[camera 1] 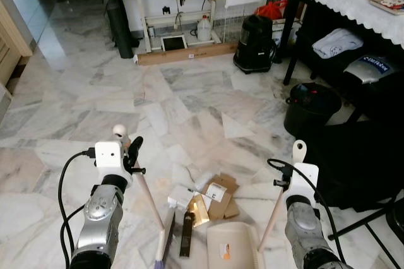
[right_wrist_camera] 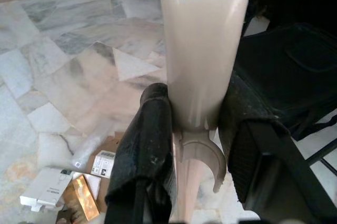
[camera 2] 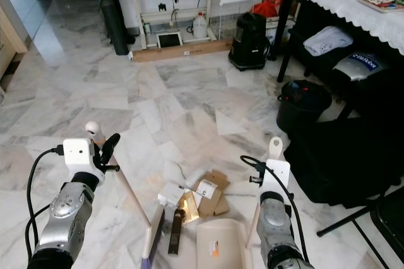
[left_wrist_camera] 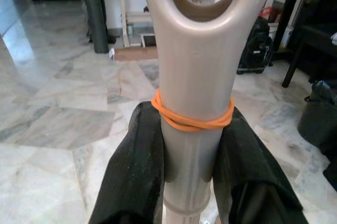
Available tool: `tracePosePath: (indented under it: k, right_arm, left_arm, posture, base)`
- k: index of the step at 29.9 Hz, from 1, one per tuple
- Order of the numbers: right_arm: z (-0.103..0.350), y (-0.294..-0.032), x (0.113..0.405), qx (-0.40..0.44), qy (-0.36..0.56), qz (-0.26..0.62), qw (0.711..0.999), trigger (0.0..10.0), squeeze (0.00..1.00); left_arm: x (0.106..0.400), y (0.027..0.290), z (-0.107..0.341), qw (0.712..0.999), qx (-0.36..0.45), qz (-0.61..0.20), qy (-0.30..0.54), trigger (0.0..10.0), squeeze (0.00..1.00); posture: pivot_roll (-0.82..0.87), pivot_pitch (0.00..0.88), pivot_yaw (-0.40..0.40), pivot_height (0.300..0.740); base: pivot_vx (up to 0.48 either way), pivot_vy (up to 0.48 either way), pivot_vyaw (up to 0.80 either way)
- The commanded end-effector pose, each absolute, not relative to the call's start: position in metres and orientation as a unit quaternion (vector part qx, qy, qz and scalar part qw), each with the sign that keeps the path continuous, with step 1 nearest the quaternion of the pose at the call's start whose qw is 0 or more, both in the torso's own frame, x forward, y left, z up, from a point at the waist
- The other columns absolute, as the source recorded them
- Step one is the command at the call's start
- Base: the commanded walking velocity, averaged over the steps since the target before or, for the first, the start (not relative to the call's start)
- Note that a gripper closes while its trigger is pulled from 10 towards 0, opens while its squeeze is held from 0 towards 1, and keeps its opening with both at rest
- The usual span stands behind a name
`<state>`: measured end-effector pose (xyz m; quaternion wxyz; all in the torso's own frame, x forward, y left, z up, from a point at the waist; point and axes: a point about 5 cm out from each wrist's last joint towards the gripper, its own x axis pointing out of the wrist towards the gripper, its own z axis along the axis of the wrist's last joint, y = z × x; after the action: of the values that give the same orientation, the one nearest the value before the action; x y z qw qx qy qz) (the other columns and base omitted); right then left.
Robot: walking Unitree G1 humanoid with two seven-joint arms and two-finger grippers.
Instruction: Sweep floor
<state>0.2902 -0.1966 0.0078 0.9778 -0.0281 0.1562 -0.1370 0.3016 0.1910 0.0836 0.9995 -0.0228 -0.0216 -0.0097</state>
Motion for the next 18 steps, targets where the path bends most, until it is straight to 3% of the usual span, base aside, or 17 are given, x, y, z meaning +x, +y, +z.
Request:
tracePosePath:
  k: [1, 18]
  right_arm:
    - [-0.008, -0.198, 0.278, -0.037, 0.208, -0.141, 0.967, 10.0, 0.0]
    - [-0.009, -0.194, 0.278, -0.04, 0.215, -0.135, 0.966, 10.0, 0.0]
  left_arm:
    - [0.307, 0.194, 0.091, 0.999, -0.021, -0.006, -0.032, 10.0, 0.0]
    - [0.314, 0.184, 0.079, 0.997, -0.036, -0.058, 0.025, 10.0, 0.0]
  posture:
    - [0.08, 0.0, 0.022, 0.74]
    - [0.07, 0.0, 0.011, 0.74]
  base:
    - [0.0, 0.0, 0.0]
    - [0.0, 0.0, 0.0]
